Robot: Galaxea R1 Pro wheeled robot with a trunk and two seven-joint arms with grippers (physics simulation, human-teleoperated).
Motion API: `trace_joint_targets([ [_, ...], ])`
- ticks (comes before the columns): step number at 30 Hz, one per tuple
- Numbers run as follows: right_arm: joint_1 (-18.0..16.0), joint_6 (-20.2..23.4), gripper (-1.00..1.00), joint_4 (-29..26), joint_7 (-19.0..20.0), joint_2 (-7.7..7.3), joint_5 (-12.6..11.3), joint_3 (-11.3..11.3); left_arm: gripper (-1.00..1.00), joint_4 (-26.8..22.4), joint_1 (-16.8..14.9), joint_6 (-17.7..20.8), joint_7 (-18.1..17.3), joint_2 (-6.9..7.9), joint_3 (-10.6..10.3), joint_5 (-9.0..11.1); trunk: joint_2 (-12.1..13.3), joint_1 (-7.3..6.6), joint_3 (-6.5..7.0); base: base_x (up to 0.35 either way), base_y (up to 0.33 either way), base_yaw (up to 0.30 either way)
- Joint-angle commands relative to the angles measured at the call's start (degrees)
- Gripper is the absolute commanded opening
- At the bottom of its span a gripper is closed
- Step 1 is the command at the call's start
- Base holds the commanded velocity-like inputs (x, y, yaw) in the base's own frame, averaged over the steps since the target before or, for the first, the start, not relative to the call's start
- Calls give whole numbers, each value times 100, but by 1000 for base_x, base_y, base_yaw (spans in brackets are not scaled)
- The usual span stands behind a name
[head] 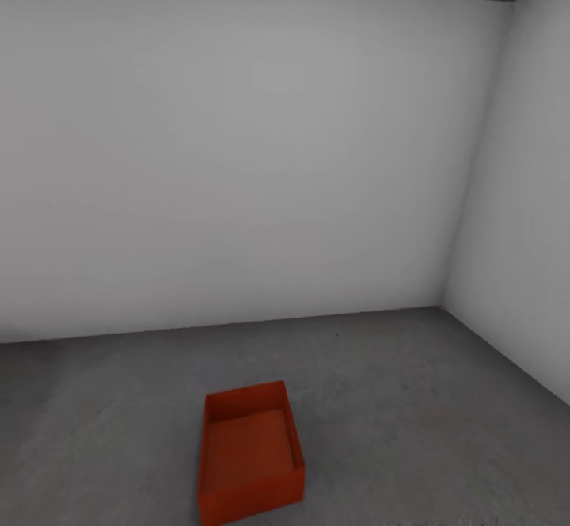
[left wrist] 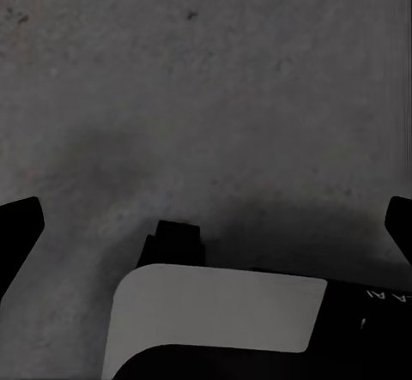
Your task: Move the two storage containers from the living room to the garage. In the garage, place one container on the floor and stack the other container on top of it (either order is fine).
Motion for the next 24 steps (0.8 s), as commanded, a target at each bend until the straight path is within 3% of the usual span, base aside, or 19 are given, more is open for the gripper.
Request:
trace_joint_targets([
  [1, -9, -36, 100, 19, 12, 3, -59, 47, 100, 1, -3, 0, -8, 2, -49, 57, -3, -1, -6, 0, 0, -300],
  [24, -9, -34, 100, 19, 66, -7, -44, 51, 100, -5, -1, 0, -8, -7, -51, 54, -3, -1, -6, 0, 0, -300],
])
